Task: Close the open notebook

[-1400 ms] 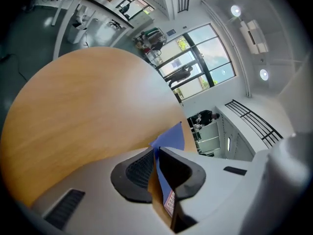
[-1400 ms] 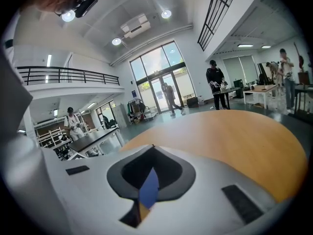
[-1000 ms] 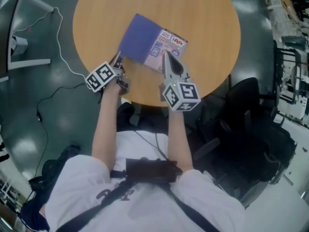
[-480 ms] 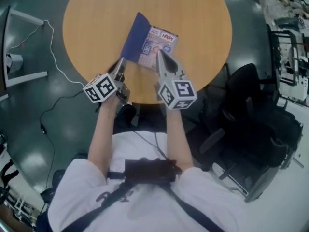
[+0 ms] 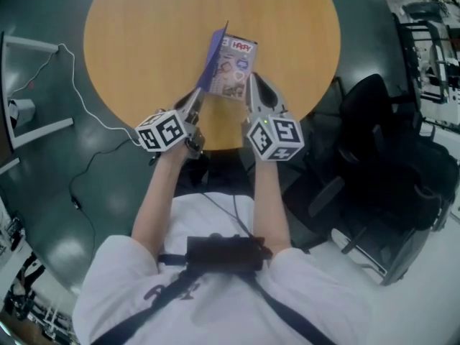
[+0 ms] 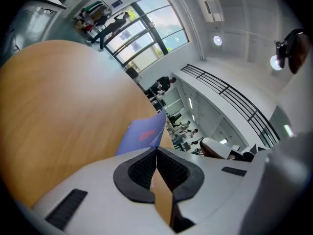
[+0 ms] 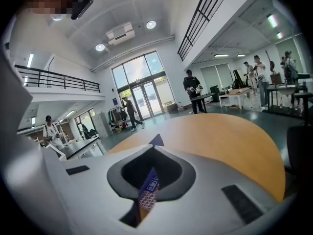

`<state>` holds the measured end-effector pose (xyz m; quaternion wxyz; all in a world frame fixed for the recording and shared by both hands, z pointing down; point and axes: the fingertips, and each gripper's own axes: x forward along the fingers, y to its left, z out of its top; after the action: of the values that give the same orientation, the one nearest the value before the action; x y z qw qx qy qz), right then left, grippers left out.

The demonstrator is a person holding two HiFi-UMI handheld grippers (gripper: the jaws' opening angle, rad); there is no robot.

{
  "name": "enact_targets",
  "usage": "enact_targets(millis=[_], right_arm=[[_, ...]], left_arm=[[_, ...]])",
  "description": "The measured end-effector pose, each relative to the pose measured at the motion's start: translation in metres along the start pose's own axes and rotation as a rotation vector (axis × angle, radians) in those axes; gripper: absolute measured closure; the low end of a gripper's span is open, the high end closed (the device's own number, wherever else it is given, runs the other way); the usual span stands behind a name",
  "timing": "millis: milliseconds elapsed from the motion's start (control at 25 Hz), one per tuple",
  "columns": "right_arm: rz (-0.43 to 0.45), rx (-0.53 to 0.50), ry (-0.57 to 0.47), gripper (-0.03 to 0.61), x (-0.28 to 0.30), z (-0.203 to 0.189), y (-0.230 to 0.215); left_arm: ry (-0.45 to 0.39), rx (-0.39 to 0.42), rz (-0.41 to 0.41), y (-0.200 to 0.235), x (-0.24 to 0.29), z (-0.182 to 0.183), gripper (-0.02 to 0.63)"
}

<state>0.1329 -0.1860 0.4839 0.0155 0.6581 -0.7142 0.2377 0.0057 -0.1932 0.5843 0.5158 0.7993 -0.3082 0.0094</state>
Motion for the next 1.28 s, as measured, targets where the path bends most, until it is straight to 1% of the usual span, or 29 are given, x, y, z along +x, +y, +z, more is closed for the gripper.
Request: enact_targets(millis=[80,240,440,600,880,960,1080,1280], right_arm=[[-0.015,0.007,-0.003,0.561,-0.005,-0.002,-0.003],[-0.051,0.029,-0.011,0.561,-0.016,-0.008,-0.013],[-0.102,0.058,-0.022,0.561,-0.031,-0.014,-0.034],[-0.129,0.083,-0.027,0.561,-0.045,-0.020,-0.050],[-0.141,0.116,-0.047,0.561,-0.055,-0.024,-0.065],[-0.141,0.131,-0.051,0.561,-0.057,-0.027,-0.068],[-0.147,0.141,-0.049,0.561,-0.060,-0.032,-0.071],[-0.167,0.152,-0.076,0.561,-0.068,-0.028,-0.079]], left_arm=[[0.031,0.005,-0.013,-0.007,0.009,-0.009,0.597],[0.080,0.051,-0.008,-0.010,0.024,-0.030,0.597],[0.165,0.070,-0.005,-0.011,0.048,-0.061,0.595],[0.237,0.108,0.015,-0.010,0.066,-0.089,0.595],[0.354,0.205,0.066,-0.009,0.088,-0.112,0.595],[0.376,0.239,0.087,-0.007,0.091,-0.116,0.595],[0.399,0.301,0.098,-0.006,0.094,-0.118,0.594],[0.403,0.370,0.096,-0.004,0.096,-0.127,0.570]])
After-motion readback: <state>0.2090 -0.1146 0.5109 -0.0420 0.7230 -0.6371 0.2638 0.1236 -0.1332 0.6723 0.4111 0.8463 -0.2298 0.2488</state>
